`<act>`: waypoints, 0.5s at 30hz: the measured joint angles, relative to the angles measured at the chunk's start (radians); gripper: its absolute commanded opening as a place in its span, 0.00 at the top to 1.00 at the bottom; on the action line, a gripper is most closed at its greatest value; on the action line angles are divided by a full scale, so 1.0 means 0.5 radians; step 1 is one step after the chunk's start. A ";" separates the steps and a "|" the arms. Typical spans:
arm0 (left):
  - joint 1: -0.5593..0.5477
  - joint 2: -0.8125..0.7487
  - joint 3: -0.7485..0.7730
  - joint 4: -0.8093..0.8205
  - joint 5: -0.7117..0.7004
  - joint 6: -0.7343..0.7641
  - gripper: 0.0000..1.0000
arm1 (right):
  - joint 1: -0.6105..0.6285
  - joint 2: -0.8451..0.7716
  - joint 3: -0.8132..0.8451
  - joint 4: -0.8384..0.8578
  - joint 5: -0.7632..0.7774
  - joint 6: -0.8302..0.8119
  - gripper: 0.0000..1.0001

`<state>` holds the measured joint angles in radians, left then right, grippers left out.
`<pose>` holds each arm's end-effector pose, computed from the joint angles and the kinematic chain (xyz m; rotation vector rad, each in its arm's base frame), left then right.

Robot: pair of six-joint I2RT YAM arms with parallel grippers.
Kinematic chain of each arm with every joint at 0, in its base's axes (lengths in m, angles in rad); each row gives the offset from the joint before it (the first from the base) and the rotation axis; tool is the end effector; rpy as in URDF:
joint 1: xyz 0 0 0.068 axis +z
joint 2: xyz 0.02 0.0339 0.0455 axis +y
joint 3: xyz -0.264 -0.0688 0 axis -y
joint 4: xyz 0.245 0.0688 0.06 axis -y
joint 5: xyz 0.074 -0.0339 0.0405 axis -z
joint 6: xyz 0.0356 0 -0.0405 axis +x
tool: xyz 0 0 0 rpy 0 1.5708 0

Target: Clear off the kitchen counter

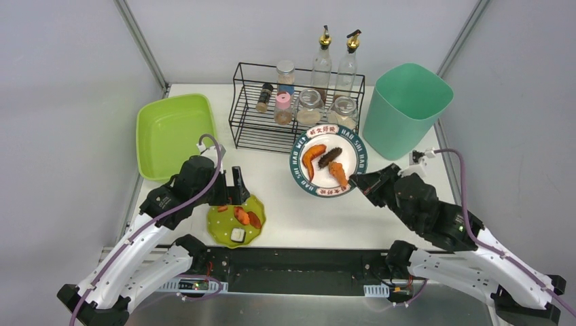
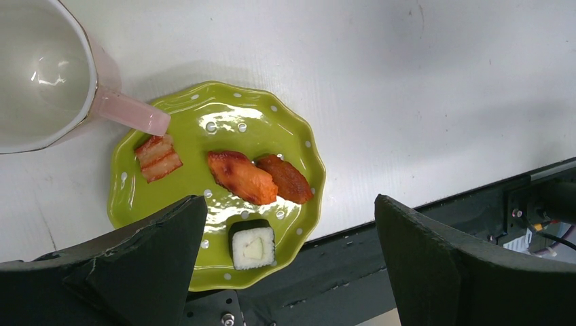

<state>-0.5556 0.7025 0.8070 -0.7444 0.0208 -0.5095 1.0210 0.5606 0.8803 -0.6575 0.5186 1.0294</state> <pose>0.1218 -0.0765 0.3039 0.0644 2.2788 -0.6018 0.0721 0.0838 0.3531 0.3716 1.9320 0.9051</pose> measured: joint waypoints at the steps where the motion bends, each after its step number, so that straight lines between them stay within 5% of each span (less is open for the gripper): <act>1: 0.000 -0.005 -0.001 -0.001 0.000 0.000 0.01 | -0.001 0.026 0.047 -0.013 0.030 -0.020 1.00; 8: 0.000 -0.051 -0.008 0.000 0.002 -0.001 0.01 | -0.129 0.294 0.346 -0.055 0.105 -0.156 1.00; 15: 0.000 -0.082 -0.010 0.000 0.003 -0.001 0.01 | -0.594 0.556 0.602 -0.063 -0.040 -0.252 1.00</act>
<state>-0.5556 0.6617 0.8021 -0.7444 0.0223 -0.5098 0.7238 0.8387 1.1812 -0.6891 0.4988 0.9035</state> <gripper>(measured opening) 0.990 0.040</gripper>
